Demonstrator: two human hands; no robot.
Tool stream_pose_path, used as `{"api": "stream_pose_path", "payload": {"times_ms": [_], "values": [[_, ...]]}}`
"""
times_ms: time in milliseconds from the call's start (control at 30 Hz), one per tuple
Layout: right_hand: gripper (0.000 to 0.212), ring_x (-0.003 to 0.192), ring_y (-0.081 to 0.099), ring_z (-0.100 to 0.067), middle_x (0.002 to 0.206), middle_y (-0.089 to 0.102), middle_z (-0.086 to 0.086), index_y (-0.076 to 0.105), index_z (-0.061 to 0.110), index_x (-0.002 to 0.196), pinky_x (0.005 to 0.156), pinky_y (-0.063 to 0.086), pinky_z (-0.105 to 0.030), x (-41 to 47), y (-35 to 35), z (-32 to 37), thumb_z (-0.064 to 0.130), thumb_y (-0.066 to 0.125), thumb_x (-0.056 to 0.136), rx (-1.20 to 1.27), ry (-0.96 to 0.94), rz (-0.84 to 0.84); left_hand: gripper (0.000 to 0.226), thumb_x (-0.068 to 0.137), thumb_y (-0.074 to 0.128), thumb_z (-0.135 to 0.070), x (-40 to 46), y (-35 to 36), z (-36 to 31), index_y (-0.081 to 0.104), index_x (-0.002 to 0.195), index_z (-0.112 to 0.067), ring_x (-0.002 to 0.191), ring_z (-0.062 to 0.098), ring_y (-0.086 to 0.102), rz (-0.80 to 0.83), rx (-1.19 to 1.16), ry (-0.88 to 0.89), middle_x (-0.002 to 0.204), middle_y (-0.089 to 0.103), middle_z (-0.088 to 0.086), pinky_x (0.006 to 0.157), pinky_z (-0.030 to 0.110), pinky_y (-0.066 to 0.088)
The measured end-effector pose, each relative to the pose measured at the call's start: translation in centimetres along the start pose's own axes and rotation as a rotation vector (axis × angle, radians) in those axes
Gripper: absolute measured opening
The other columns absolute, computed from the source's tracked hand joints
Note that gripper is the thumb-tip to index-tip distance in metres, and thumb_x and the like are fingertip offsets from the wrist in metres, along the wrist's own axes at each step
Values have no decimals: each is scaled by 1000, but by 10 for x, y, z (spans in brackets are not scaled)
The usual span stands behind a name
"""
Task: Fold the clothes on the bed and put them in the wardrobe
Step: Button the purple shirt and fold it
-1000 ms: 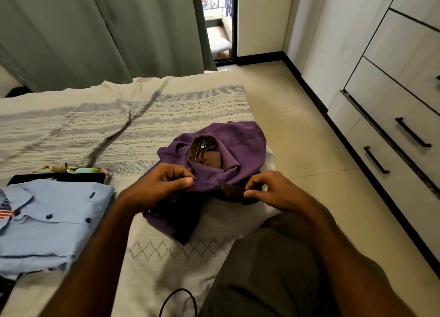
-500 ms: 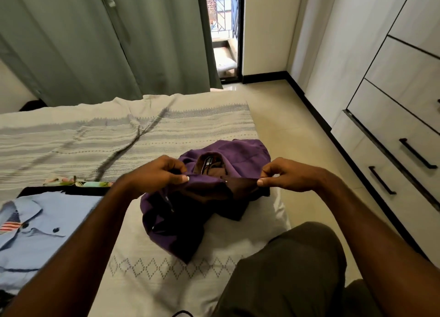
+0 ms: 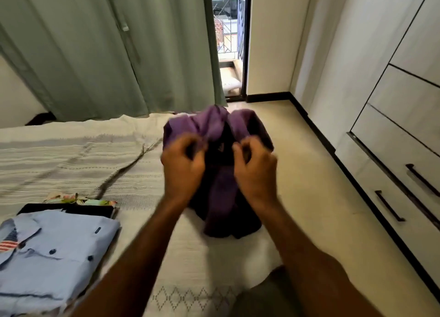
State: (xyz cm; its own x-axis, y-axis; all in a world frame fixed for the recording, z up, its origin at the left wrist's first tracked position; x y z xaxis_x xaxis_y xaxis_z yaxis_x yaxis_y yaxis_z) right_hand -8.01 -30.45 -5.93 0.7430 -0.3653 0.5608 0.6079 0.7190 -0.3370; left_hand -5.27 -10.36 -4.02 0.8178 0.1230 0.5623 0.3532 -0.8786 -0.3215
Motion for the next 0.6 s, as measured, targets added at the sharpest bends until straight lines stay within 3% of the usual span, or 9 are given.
{"api": "stream_pose_path", "payload": {"times_ms": [100, 167, 233, 333, 500, 600], "values": [[21, 63, 56, -15, 67, 59, 7, 59, 20, 77, 61, 36, -25, -82, 30, -64, 28, 67, 95, -4, 301, 114, 17, 79, 69, -26, -84, 32, 75, 66, 72, -10, 61, 3, 52, 178, -38, -303, 63, 62, -1, 60, 33, 47], [16, 66, 59, -9, 72, 63, 8, 63, 19, 81, 65, 46, -26, -124, 41, -88, 25, 67, 96, 128, 459, 195, 17, 79, 69, -27, -127, 38, 98, 66, 72, -12, 63, 10, 60, 237, -91, -441, 64, 65, -1, 61, 39, 51], [11, 77, 64, -3, 83, 67, 10, 64, 28, 87, 71, 53, -24, -167, 44, -107, 22, 67, 96, 213, 590, 238, 16, 82, 71, -27, -165, 42, 112, 70, 77, -12, 71, 19, 68, 259, -140, -549, 71, 70, 5, 69, 45, 56], [21, 85, 65, 3, 89, 68, 14, 61, 39, 91, 72, 52, -14, -197, 34, -107, 20, 67, 96, 224, 617, 229, 11, 89, 74, -15, -186, 40, 112, 72, 79, -15, 71, 15, 66, 249, -171, -603, 72, 70, 3, 69, 38, 54], [8, 79, 66, -3, 83, 69, 12, 67, 20, 91, 68, 51, -13, -196, 22, -99, 13, 70, 93, 198, 511, 156, 6, 91, 71, -12, -192, 42, 103, 76, 88, -14, 80, 22, 70, 250, -179, -585, 79, 74, 1, 72, 34, 56], [8, 77, 67, -3, 81, 69, 13, 69, 21, 90, 67, 51, -12, -197, 17, -92, 13, 72, 91, 208, 475, 144, 6, 91, 72, -11, -194, 40, 97, 76, 88, -13, 78, 19, 71, 214, -162, -559, 79, 74, 1, 71, 36, 56]]}}
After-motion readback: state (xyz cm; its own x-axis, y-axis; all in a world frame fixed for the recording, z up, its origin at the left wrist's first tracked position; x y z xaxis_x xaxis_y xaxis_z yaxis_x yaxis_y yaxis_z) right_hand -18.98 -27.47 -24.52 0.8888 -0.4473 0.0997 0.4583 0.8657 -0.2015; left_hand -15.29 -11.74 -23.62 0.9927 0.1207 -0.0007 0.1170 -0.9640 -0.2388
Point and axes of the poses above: each hand's wrist, its own x-axis towards the middle knuckle, its own y-axis out of the palm, z = x × y, the point moved 10 cm from there along x, towards the middle knuckle
